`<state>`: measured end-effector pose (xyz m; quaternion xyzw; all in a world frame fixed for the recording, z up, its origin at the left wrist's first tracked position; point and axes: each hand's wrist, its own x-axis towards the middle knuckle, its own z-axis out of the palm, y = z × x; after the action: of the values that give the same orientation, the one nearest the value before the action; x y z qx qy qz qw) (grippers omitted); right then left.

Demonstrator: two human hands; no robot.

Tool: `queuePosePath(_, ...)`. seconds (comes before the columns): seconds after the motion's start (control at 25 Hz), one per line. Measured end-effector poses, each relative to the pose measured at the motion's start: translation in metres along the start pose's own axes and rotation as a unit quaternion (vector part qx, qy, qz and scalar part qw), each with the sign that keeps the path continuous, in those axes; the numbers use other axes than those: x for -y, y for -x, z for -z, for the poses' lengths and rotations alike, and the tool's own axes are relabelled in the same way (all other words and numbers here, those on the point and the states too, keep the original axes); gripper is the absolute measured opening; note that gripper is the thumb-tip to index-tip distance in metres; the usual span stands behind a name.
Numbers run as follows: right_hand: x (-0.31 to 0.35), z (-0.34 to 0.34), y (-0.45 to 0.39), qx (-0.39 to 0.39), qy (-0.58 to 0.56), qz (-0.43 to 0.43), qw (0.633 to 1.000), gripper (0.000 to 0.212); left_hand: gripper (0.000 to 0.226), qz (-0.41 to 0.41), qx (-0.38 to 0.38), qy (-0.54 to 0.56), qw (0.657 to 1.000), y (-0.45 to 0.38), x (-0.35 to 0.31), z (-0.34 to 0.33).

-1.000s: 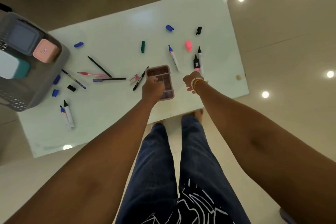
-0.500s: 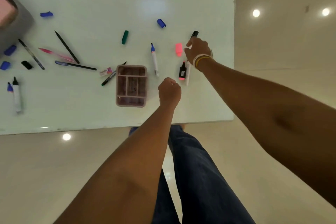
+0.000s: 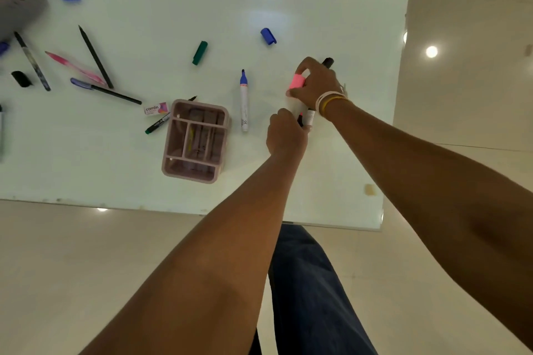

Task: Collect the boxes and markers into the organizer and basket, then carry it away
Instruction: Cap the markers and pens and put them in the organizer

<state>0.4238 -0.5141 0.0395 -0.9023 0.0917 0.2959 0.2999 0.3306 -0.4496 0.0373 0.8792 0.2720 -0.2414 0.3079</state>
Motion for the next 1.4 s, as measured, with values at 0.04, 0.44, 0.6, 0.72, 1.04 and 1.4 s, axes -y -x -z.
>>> queuePosePath(0.04,-0.001,0.001,0.0,-0.028,-0.069,-0.02,0.997,0.045,0.049,0.001,0.004,0.008,1.0,-0.001,0.001,0.001)
queuePosePath(0.44,-0.01,-0.003,0.036,-0.083,-0.429,-0.067,0.897,0.045,0.024,0.031,-0.025,0.324,0.945,0.009,0.021,0.032)
queuePosePath(0.6,0.006,-0.016,0.055,0.03,-0.59,-0.126,0.797,0.032,0.024,-0.03,-0.022,0.343,0.939,0.015,0.032,0.054)
queuePosePath(0.72,0.016,-0.025,0.061,0.075,-0.621,-0.126,0.77,0.026,0.021,-0.05,-0.033,0.338,0.939,0.013,0.038,0.065)
queuePosePath(1.04,0.04,-0.045,0.065,0.065,-0.65,-0.126,0.746,0.028,0.018,-0.037,-0.079,0.355,0.931,0.016,0.049,0.084)
queuePosePath(1.4,0.053,-0.042,0.071,0.026,-0.605,-0.1,0.789,0.015,0.016,-0.024,-0.089,0.369,0.925,0.018,0.05,0.092)
